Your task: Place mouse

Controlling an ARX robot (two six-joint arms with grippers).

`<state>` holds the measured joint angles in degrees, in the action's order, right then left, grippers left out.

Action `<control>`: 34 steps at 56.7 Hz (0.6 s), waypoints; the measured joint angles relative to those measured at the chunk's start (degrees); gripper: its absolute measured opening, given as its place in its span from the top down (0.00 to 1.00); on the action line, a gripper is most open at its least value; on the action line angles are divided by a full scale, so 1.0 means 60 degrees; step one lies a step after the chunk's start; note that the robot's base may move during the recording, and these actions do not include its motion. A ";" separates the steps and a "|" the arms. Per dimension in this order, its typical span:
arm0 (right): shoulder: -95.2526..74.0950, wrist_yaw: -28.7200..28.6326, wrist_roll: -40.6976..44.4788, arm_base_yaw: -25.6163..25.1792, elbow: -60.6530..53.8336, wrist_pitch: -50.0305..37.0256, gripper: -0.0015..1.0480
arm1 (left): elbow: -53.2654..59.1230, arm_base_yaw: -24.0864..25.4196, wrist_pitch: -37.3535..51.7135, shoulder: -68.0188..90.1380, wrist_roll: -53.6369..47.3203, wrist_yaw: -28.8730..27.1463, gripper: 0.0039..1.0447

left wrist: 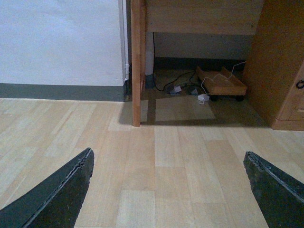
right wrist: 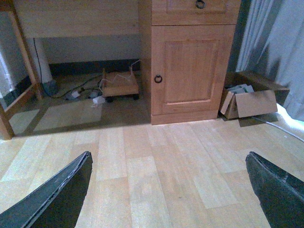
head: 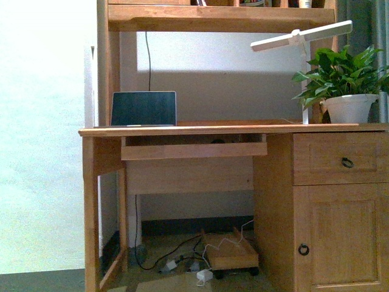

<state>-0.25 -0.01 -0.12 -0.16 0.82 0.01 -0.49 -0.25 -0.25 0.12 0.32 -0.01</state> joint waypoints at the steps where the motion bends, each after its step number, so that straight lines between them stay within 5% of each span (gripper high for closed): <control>1: 0.0000 0.0000 0.0000 0.0000 0.0000 0.0000 0.07 | 0.0000 0.0000 0.0000 0.0000 0.0000 0.0000 0.07; 34: 0.0000 0.0000 0.0000 0.0000 0.0000 0.0000 0.07 | 0.0000 0.0000 0.0000 0.0000 0.0000 0.0000 0.07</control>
<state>-0.25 -0.01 -0.12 -0.16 0.82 0.01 -0.49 -0.25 -0.25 0.12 0.32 -0.01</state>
